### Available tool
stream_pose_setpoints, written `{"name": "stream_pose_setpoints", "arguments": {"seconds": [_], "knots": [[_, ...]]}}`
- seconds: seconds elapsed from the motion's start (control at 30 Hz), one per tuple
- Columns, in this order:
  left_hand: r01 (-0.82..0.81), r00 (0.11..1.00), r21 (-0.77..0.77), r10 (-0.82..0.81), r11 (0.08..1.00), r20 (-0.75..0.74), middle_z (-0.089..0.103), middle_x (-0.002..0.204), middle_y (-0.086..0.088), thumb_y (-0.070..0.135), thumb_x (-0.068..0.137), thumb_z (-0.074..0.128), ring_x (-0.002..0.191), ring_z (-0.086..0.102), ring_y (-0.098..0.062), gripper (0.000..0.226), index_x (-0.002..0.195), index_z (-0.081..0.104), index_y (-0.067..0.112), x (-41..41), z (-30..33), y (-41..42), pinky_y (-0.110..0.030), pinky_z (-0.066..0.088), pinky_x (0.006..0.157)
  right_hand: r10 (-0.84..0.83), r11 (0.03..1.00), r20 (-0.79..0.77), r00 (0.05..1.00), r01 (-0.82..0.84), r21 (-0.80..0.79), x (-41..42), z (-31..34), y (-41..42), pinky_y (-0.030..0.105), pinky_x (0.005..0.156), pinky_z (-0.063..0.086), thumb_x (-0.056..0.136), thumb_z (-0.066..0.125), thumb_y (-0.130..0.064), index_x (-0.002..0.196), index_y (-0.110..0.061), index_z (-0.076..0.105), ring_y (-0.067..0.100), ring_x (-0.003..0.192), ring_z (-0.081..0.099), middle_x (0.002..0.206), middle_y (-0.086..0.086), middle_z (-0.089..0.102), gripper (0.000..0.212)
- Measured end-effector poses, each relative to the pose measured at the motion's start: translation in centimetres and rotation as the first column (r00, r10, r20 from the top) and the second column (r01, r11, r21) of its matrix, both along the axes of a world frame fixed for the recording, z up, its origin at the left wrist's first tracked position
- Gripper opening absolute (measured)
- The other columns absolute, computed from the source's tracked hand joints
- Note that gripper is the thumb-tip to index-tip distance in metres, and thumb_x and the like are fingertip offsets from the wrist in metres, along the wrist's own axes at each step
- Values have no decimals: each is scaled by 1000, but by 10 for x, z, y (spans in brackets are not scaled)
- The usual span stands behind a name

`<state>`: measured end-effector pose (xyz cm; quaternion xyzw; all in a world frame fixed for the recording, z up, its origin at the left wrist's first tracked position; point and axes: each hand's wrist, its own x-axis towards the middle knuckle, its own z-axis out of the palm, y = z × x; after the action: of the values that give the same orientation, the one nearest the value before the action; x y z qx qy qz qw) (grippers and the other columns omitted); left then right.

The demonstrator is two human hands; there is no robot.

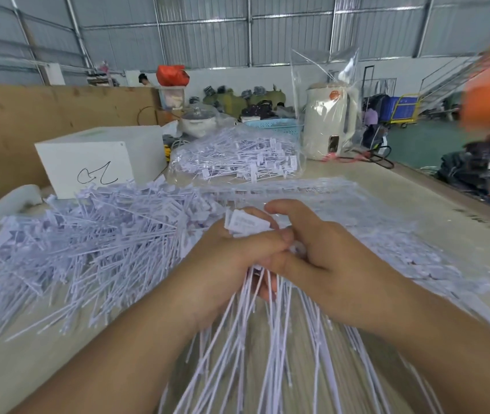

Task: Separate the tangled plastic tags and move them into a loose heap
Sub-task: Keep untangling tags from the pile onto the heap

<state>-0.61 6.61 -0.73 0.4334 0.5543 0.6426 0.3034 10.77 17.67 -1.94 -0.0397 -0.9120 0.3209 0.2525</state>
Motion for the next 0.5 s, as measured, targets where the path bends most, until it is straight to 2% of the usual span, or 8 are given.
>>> {"name": "stream_pose_setpoints", "arguments": {"seconds": [0.07, 0.1, 0.13, 0.17, 0.2, 0.27, 0.4, 0.5], "knots": [[-16, 999, 3, 16, 1000, 44, 70, 85, -26, 17, 69, 72, 74, 64, -36, 16, 81, 73, 6, 0, 1, 1, -40, 49, 69, 20, 1000, -12, 1000, -20, 6, 1, 1, 0, 43, 68, 53, 92, 49, -58, 133, -37, 38, 16, 71, 65, 79, -1, 69, 48], [-30, 997, 18, 28, 999, 76, 69, 78, -23, 12, 68, 74, 68, 63, -33, 7, 75, 73, 11, 1, 2, 1, -37, 50, 63, 22, 1000, -22, 999, -23, -13, 2, 3, 0, 32, 62, 51, 90, 48, -61, 128, -36, 43, 9, 65, 62, 73, -7, 66, 46], [-49, 993, 41, 44, 998, 108, 66, 72, -18, 11, 66, 75, 61, 61, -28, 7, 70, 72, 16, 0, 4, 1, -32, 50, 55, 14, 999, -42, 999, -15, -38, 3, 5, 1, 23, 54, 44, 89, 48, -62, 117, -33, 51, 5, 56, 54, 64, -12, 59, 40], [-65, 988, 61, 55, 996, 144, 64, 67, -13, 15, 63, 74, 54, 59, -23, 6, 68, 70, 18, -1, 5, 1, -27, 48, 48, 0, 998, -59, 998, -4, -61, 4, 8, 3, 20, 49, 35, 90, 48, -61, 100, -29, 57, 4, 51, 44, 57, -13, 49, 35], [-78, 984, 85, 63, 993, 169, 62, 64, -10, 19, 62, 71, 49, 57, -20, 4, 66, 69, 19, -2, 6, 1, -25, 46, 43, -16, 997, -64, 998, 11, -79, 6, 10, 6, 21, 48, 30, 91, 50, -59, 83, -24, 56, 6, 50, 38, 55, -11, 41, 36], [-101, 978, 103, 80, 990, 192, 61, 60, -6, 19, 61, 69, 45, 56, -17, 3, 63, 67, 20, -2, 7, 0, -22, 44, 40, -36, 994, -52, 998, 30, -107, 8, 13, 8, 24, 49, 27, 91, 53, -55, 68, -17, 48, 11, 51, 33, 55, -9, 33, 45], [-90, 964, 131, 53, 987, 260, 64, 61, -6, 17, 64, 67, 48, 61, -18, 4, 62, 69, 20, 3, 5, 1, -24, 48, 43, -101, 984, -122, 987, 81, -158, 6, 14, 3, 17, 46, 27, 92, 57, -37, 62, -13, 45, 6, 47, 31, 52, -10, 33, 40], [-101, 931, 122, 51, 987, 362, 71, 76, -13, 20, 65, 69, 59, 67, -24, 18, 80, 76, 13, 8, 6, 1, -32, 56, 53, -188, 967, -227, 956, 139, -214, 0, 12, -7, 13, 41, 26, 94, 59, -27, 60, -18, 48, 3, 41, 31, 46, -12, 34, 37]]}}
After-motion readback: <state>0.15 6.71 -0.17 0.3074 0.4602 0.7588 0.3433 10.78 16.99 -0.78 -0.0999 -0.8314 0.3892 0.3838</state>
